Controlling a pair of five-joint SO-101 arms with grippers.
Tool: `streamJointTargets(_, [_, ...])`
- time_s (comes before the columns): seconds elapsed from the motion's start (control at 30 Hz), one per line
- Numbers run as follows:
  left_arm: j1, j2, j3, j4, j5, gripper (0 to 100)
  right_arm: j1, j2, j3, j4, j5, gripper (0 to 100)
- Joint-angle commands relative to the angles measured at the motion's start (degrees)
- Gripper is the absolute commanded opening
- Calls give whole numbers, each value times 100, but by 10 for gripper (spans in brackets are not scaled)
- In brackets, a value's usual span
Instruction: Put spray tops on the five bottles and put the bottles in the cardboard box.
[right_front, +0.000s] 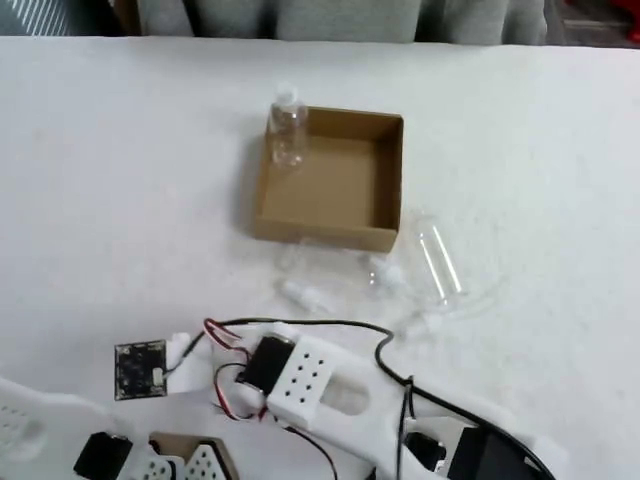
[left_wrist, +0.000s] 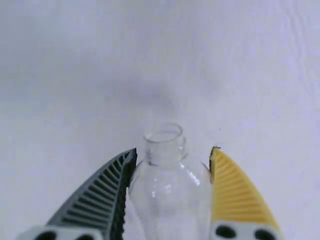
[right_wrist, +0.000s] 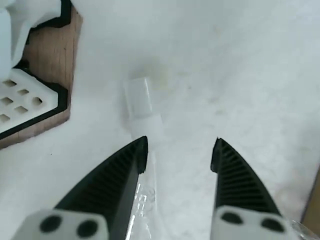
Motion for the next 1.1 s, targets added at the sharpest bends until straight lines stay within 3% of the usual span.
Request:
streamJointTargets(0.0, [-31, -127, -105, -123, -44, 146, -119, 374, -149, -189, -26, 180])
streamJointTargets(0.33, [-22, -127, -105, -132, -44, 146, -242, 1437, -668, -180, -26, 180])
streamJointTargets(1.0, [40, -119, -97, -105, -53, 146, -418, 1525, -659, -418, -70, 178])
streamJointTargets(1.07, [40, -119, -97, -105, -53, 146, -418, 1552, -651, -418, -62, 144])
